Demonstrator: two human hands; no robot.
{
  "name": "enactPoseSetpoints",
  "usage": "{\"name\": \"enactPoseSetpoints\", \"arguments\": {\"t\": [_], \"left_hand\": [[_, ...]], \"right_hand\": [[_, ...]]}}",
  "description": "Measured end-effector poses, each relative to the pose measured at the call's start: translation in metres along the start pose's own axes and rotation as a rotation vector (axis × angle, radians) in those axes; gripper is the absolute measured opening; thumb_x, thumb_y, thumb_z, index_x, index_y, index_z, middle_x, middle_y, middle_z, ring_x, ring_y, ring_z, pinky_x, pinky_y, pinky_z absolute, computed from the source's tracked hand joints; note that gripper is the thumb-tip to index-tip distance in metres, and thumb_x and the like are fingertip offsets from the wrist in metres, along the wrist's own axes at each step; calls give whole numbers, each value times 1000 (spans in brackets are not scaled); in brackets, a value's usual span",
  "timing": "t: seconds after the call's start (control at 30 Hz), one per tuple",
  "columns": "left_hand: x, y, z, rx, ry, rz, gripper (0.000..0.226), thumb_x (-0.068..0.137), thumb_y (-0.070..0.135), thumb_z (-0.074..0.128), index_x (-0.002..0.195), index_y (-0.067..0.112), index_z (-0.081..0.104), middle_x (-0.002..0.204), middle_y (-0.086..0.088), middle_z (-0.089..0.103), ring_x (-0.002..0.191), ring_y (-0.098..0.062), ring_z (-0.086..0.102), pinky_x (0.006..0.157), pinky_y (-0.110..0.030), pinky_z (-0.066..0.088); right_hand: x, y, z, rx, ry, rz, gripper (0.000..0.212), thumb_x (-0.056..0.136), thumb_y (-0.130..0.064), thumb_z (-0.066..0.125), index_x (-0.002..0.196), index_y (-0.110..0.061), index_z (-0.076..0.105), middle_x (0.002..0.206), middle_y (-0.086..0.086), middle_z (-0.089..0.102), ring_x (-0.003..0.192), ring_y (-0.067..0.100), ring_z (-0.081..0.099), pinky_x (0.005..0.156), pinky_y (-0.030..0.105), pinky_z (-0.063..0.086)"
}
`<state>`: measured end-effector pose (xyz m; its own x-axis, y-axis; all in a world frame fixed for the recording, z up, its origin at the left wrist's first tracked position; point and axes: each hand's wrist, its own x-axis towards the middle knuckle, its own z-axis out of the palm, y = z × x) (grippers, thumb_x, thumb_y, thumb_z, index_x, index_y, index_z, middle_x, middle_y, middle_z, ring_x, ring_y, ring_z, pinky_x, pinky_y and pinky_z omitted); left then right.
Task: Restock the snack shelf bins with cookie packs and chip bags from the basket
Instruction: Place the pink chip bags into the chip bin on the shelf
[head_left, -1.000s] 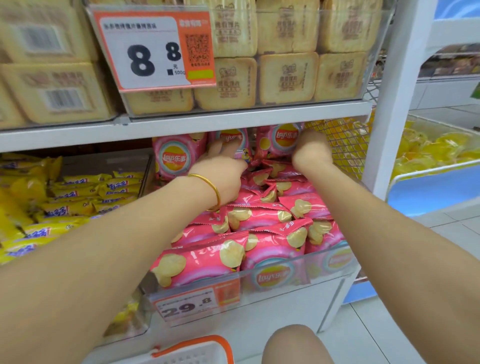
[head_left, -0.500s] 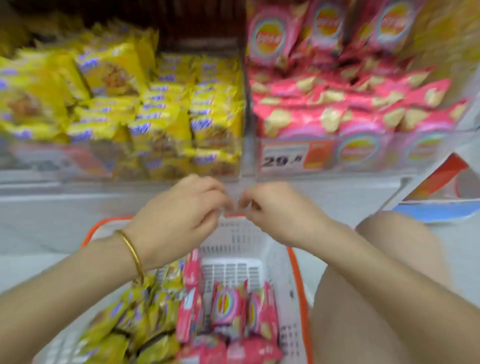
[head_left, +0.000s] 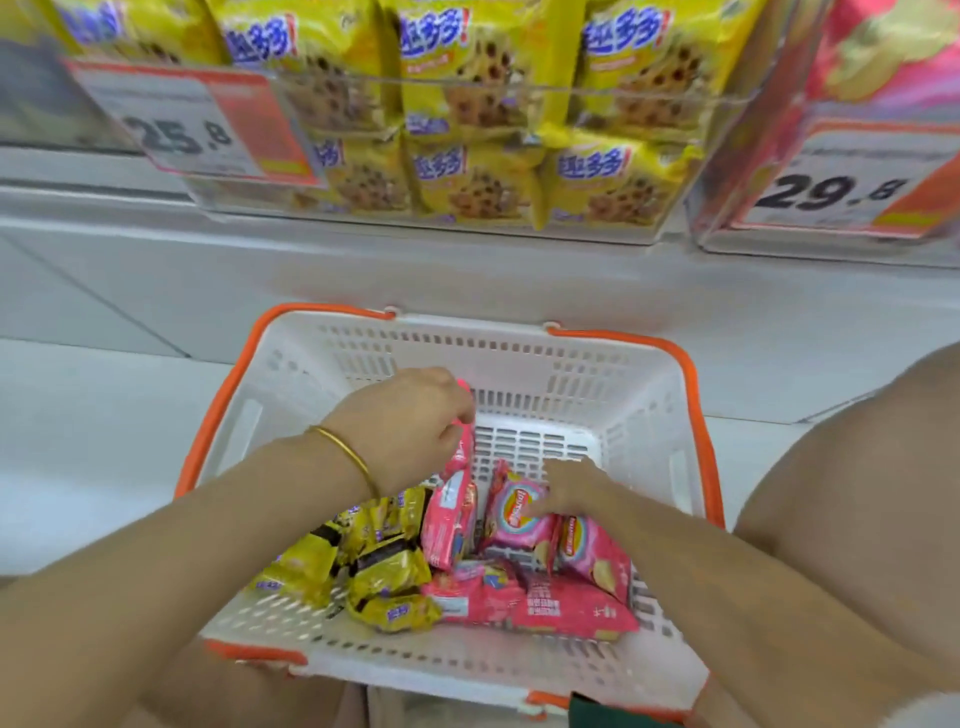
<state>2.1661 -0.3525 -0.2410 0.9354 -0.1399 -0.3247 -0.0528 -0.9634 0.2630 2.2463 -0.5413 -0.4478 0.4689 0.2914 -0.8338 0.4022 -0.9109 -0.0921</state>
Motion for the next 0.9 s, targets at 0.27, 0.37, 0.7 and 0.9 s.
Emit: {"name": "enactPoseSetpoints", "arguments": {"t": [0.27,0.37,0.7,0.9], "left_hand": [[17,-1,15,26,-128,-111,31,96,24,42,124,17,54,126,-5,51,116,-23,49,98,-36,40],[23,9,14,-129,-132,-219,41,96,34,47,130,10,47,130,-11,52,115,-25,52,96,-34,42],[12,58,-43,-802,13,-130,21,77,27,73,92,20,60,94,-1,70,81,-13,67,75,-25,56],[-1,79,-86,-1053,224,-120,36,77,22,73,108,10,61,100,-11,71,92,-27,69,85,-44,55]], "right_hand": [[-37,-5,-67,80,-26,17,51,72,-36,80,103,-2,57,106,9,61,91,23,58,78,33,51],[-85,7,-108,334,-15,-65,44,76,-22,78,112,-6,57,102,5,61,91,20,59,69,29,53],[-216,42,-135,902,183,-462,44,77,-10,74,114,-19,54,113,7,61,98,20,63,84,39,54],[-270,54,-134,1349,281,-660,54,76,-36,67,124,-17,51,100,11,66,82,23,65,85,47,54]]}}
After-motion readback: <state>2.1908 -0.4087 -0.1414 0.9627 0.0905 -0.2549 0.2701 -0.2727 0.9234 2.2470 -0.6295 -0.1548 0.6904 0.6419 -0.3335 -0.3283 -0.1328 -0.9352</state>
